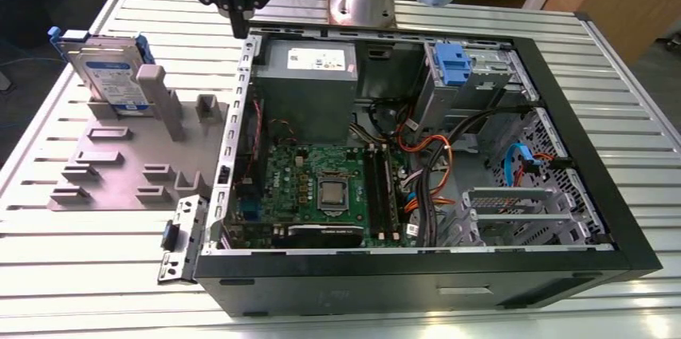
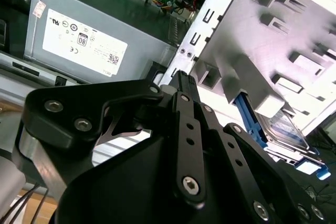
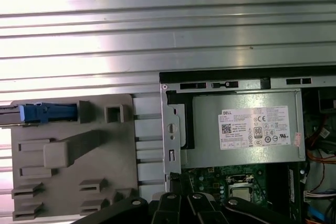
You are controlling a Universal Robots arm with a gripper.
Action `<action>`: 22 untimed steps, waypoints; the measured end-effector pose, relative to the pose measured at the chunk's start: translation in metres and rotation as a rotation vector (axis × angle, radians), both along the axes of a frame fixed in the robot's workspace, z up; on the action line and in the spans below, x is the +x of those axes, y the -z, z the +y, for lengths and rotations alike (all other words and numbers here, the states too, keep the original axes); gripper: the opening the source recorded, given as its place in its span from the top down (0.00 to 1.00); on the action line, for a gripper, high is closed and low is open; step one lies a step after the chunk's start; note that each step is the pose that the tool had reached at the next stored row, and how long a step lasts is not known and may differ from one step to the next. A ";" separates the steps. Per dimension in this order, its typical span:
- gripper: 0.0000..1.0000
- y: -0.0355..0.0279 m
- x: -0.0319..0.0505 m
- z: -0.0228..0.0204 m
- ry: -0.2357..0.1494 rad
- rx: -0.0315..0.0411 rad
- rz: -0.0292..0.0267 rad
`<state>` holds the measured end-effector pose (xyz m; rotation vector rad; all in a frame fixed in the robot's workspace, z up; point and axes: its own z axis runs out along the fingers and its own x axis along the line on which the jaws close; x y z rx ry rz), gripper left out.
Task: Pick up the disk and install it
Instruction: 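Reach for the disk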
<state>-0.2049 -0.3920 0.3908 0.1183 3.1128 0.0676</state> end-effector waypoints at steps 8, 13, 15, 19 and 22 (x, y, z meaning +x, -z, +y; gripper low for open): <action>0.89 0.0001 -0.0013 0.0003 0.000 0.0001 0.0005; 0.89 0.0001 -0.0039 0.0003 0.000 0.0001 0.0004; 0.89 0.0001 -0.0046 0.0003 0.000 0.0000 0.0005; 0.89 0.0003 -0.0059 0.0003 0.000 0.0000 0.0005; 0.89 0.0003 -0.0068 0.0003 0.000 0.0000 0.0005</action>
